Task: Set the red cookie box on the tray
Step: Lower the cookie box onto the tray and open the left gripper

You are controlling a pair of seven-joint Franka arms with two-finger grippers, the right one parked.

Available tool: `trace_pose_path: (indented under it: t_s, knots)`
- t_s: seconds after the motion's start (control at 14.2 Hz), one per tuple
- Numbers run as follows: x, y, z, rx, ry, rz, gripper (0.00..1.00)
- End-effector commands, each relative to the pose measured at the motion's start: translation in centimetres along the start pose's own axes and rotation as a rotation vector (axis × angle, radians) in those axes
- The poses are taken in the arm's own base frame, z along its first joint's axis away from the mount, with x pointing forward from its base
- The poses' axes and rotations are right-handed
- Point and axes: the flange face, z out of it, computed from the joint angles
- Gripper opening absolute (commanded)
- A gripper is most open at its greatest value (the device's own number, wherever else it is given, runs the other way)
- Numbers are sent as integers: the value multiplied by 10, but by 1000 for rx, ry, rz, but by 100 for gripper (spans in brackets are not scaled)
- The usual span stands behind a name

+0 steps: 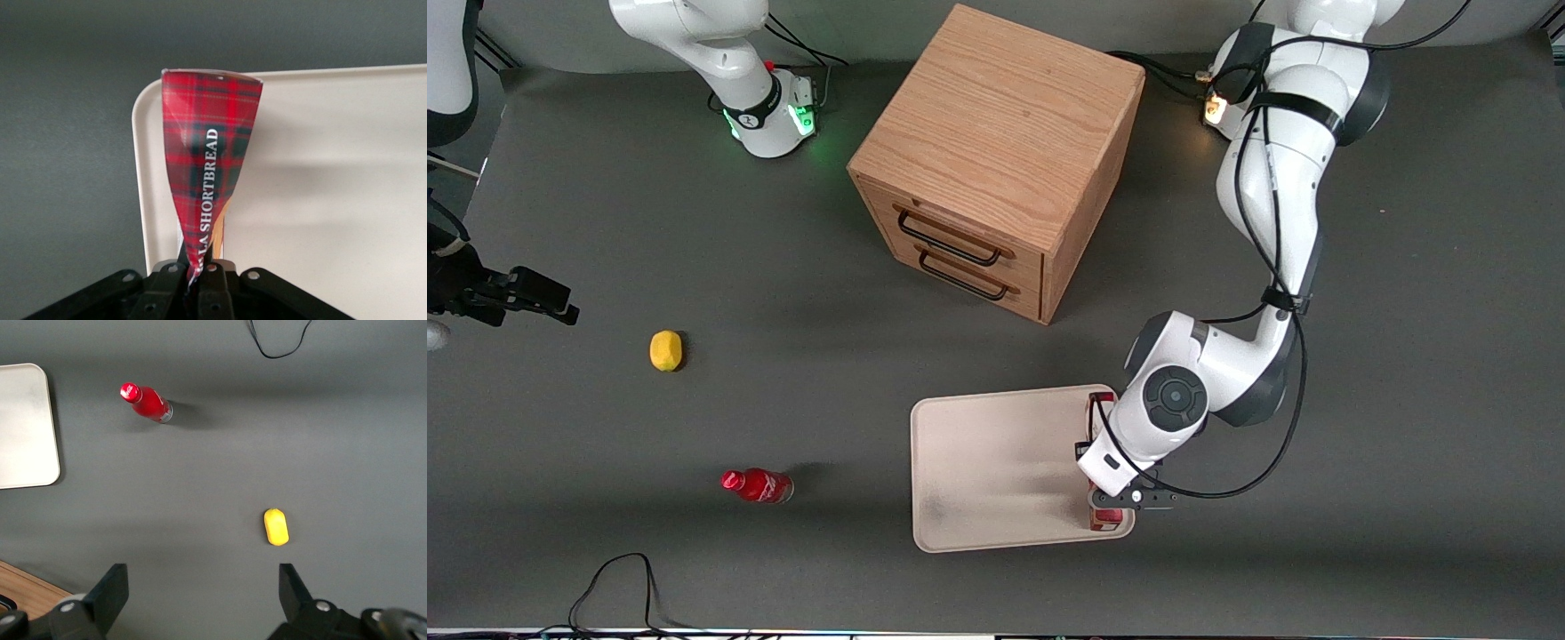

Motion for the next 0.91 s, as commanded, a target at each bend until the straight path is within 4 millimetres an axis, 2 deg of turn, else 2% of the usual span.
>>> trace_pose_path:
  t_s: [0.0, 0.21, 0.28, 0.35, 0.63, 0.84]
  knots:
    - [5, 4, 1, 16, 31, -27, 0]
    - [4, 4, 6, 14, 30, -29, 0]
    - [4, 4, 5, 12, 37, -28, 44]
    - [4, 4, 6, 9, 41, -27, 98]
    - [4, 3, 6, 11, 39, -26, 100]
    - [4, 3, -3, 17, 21, -26, 100]
